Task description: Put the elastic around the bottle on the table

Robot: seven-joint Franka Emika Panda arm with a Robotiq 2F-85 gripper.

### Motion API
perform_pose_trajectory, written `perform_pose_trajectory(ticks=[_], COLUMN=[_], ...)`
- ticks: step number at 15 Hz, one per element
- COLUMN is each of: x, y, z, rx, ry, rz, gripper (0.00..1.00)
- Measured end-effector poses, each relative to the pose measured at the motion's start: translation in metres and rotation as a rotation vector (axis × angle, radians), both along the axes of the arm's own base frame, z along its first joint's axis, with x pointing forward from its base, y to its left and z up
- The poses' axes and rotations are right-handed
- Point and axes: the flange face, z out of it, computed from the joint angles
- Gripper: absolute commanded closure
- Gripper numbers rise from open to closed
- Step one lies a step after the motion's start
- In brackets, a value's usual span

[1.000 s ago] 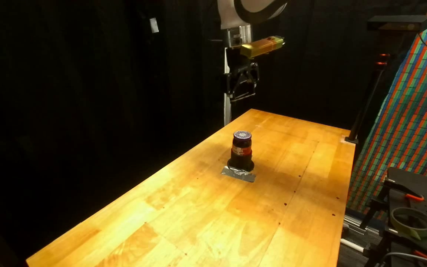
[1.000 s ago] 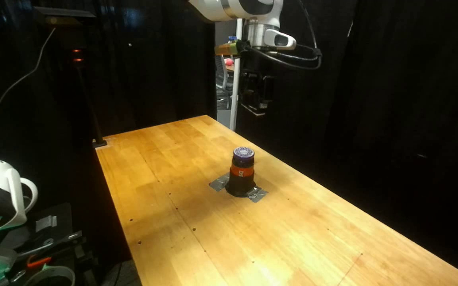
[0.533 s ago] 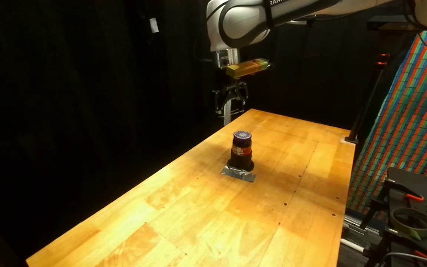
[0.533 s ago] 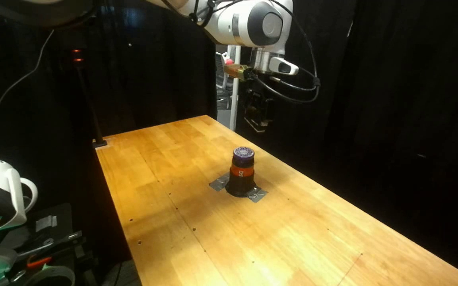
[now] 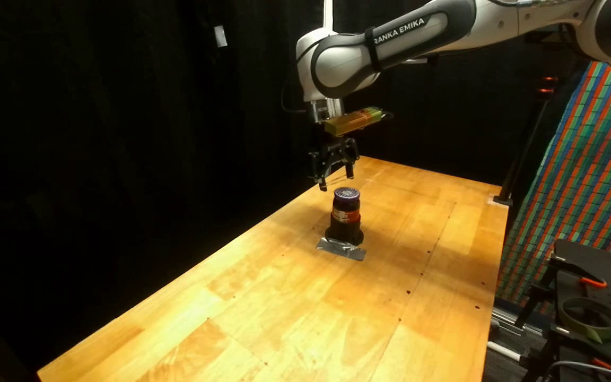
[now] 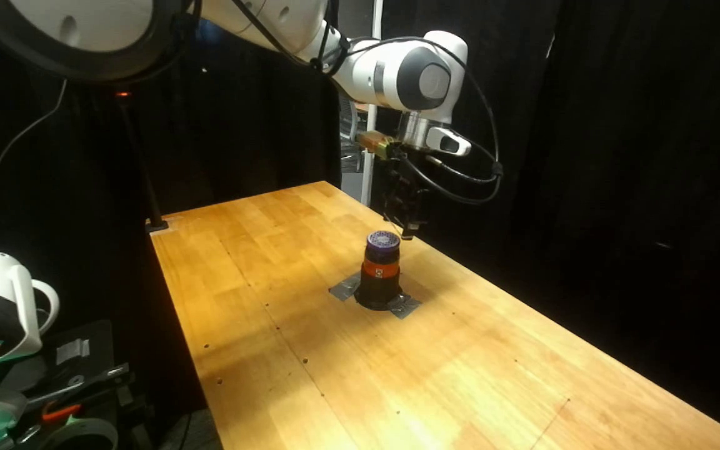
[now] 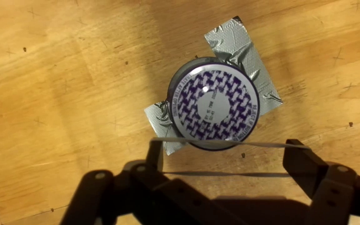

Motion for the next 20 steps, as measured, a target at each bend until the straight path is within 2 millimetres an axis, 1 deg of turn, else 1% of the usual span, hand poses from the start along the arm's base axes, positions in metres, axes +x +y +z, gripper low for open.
perform_pose_trajectory(ticks=[5, 10, 15, 20], x=[-0.003, -0.008, -0.015, -0.032], y=[-0.001, -0.002, -0.007, -0.015], z=[-0.025, -0.034, -0.032, -0.025], rx=[0.011, 0.022, 0.054, 0.093], ry=[0.042, 0.067, 0.088, 0.109], rz=[-0.011, -0.019, -0.042, -0.077], gripper=[0.0, 0.0, 0.0, 0.0])
